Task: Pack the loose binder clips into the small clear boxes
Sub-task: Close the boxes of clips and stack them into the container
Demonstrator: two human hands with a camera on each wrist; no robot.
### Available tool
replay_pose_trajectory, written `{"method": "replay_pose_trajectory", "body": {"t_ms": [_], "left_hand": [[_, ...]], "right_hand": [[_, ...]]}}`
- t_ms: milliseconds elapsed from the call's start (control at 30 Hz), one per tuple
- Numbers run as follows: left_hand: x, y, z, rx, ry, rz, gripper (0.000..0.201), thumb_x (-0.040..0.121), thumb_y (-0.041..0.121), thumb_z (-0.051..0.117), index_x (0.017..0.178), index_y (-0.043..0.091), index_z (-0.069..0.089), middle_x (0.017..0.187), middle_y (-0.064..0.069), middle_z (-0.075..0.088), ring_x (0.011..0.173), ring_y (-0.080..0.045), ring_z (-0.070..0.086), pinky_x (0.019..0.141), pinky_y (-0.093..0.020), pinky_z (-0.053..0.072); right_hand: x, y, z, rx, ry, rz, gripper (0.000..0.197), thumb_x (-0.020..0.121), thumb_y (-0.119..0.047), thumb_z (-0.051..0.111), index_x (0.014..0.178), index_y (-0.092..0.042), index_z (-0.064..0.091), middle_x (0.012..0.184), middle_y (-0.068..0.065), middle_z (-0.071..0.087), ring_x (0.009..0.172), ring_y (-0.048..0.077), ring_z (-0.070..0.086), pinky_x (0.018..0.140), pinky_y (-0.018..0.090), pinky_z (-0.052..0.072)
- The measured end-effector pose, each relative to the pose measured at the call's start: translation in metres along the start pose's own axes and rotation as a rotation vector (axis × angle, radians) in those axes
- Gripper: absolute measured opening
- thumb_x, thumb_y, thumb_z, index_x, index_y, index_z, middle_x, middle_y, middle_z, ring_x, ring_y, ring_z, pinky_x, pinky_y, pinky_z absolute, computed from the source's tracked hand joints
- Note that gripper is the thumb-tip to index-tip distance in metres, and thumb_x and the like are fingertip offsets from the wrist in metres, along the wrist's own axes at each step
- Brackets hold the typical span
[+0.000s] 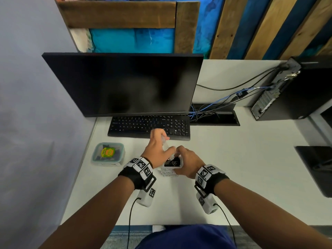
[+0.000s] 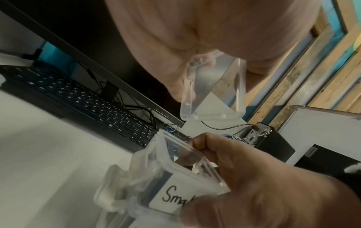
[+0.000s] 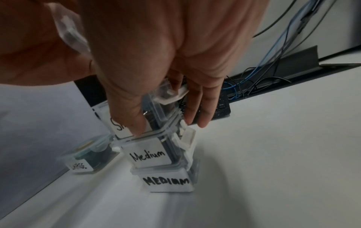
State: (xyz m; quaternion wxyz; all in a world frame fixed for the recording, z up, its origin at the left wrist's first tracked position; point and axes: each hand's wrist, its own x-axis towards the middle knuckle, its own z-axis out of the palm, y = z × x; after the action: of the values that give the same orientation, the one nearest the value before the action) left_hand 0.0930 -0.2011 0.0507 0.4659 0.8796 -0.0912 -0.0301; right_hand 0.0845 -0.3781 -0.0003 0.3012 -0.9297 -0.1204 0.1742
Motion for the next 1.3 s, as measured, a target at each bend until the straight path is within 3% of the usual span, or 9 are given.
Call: {"method": "replay_pose_trajectory", "body": {"t_ms": [67, 200, 333, 500, 700, 800, 967, 1133, 1300], "left_hand": [[-0.001, -0.006, 0.005, -0.004, -0.051, -0.020, 0.051, 0.086, 0.030, 0.069, 0.107, 0.021, 0.025, 0.128, -0.005, 0.033, 0.107, 0.012, 0.047, 0.079, -0.004, 0.035], [-0.004, -0.025, 0.011, 0.008, -0.138, -0.068, 0.057, 0.085, 0.045, 0.067, 0.110, 0.022, 0.021, 0.135, -0.004, 0.032, 0.117, -0.013, 0.048, 0.087, -0.016, 0.039], [-0.009, -0.043, 0.008, 0.065, -0.174, -0.068, 0.046, 0.079, 0.039, 0.076, 0.104, 0.028, 0.040, 0.124, 0.007, 0.045, 0.106, -0.014, 0.050, 0.087, -0.024, 0.043], [-0.014, -0.047, 0.005, 0.123, -0.204, -0.043, 0.037, 0.083, 0.022, 0.069, 0.113, 0.035, 0.052, 0.121, 0.012, 0.050, 0.106, -0.011, 0.053, 0.094, -0.037, 0.048], [-0.019, -0.041, 0.006, 0.143, -0.339, -0.014, 0.038, 0.076, 0.048, 0.073, 0.106, 0.043, 0.050, 0.128, 0.015, 0.040, 0.115, -0.010, 0.047, 0.099, -0.030, 0.043], [-0.019, -0.036, 0.007, 0.217, -0.285, 0.018, 0.032, 0.080, 0.042, 0.073, 0.104, 0.037, 0.053, 0.125, 0.015, 0.046, 0.112, -0.010, 0.047, 0.100, -0.034, 0.043], [-0.012, -0.026, 0.003, 0.415, -0.390, 0.117, 0.054, 0.081, 0.045, 0.069, 0.129, 0.036, 0.048, 0.130, 0.015, 0.053, 0.121, -0.012, 0.040, 0.107, -0.036, 0.031], [-0.004, -0.016, 0.004, 0.569, -0.458, 0.193, 0.054, 0.080, 0.046, 0.066, 0.130, 0.033, 0.050, 0.133, 0.011, 0.053, 0.120, -0.014, 0.047, 0.106, -0.035, 0.032], [0.000, -0.017, 0.002, 0.604, -0.519, 0.170, 0.052, 0.087, 0.046, 0.063, 0.135, 0.032, 0.052, 0.149, 0.008, 0.041, 0.134, -0.012, 0.040, 0.115, -0.036, 0.026]], "right_hand": [[-0.001, 0.002, 0.000, 0.023, 0.014, -0.006, 0.060, 0.071, -0.028, 0.082, 0.116, -0.019, 0.045, 0.112, -0.007, 0.058, 0.094, 0.013, 0.055, 0.084, 0.025, 0.048], [-0.004, 0.005, -0.001, 0.084, 0.010, 0.004, 0.074, 0.072, -0.030, 0.082, 0.133, -0.018, 0.042, 0.122, -0.003, 0.054, 0.102, 0.014, 0.054, 0.091, 0.025, 0.046], [-0.006, 0.009, -0.002, 0.089, -0.002, 0.029, 0.072, 0.071, -0.030, 0.082, 0.133, -0.017, 0.047, 0.121, -0.001, 0.059, 0.103, 0.017, 0.058, 0.089, 0.028, 0.049], [-0.005, 0.008, -0.002, 0.100, -0.001, 0.063, 0.060, 0.070, -0.028, 0.084, 0.120, -0.017, 0.053, 0.113, 0.000, 0.064, 0.098, 0.018, 0.061, 0.086, 0.033, 0.053], [-0.005, 0.006, -0.002, 0.100, 0.000, 0.084, 0.066, 0.068, -0.032, 0.084, 0.124, -0.018, 0.052, 0.110, -0.001, 0.066, 0.095, 0.018, 0.063, 0.082, 0.032, 0.054], [-0.006, 0.005, -0.001, 0.106, 0.007, 0.094, 0.067, 0.069, -0.032, 0.084, 0.125, -0.017, 0.051, 0.110, -0.001, 0.067, 0.094, 0.017, 0.064, 0.080, 0.029, 0.054], [-0.008, 0.007, -0.001, 0.114, 0.015, 0.114, 0.068, 0.071, -0.034, 0.083, 0.127, -0.014, 0.050, 0.112, 0.000, 0.067, 0.095, 0.017, 0.064, 0.078, 0.025, 0.051], [-0.009, 0.005, -0.004, 0.104, 0.000, 0.119, 0.068, 0.069, -0.034, 0.085, 0.126, -0.015, 0.051, 0.112, -0.001, 0.066, 0.099, 0.019, 0.064, 0.082, 0.028, 0.052], [-0.009, 0.003, -0.005, 0.049, -0.051, 0.127, 0.078, 0.067, -0.032, 0.084, 0.133, -0.016, 0.046, 0.122, 0.001, 0.056, 0.111, 0.018, 0.054, 0.087, 0.025, 0.045]]}}
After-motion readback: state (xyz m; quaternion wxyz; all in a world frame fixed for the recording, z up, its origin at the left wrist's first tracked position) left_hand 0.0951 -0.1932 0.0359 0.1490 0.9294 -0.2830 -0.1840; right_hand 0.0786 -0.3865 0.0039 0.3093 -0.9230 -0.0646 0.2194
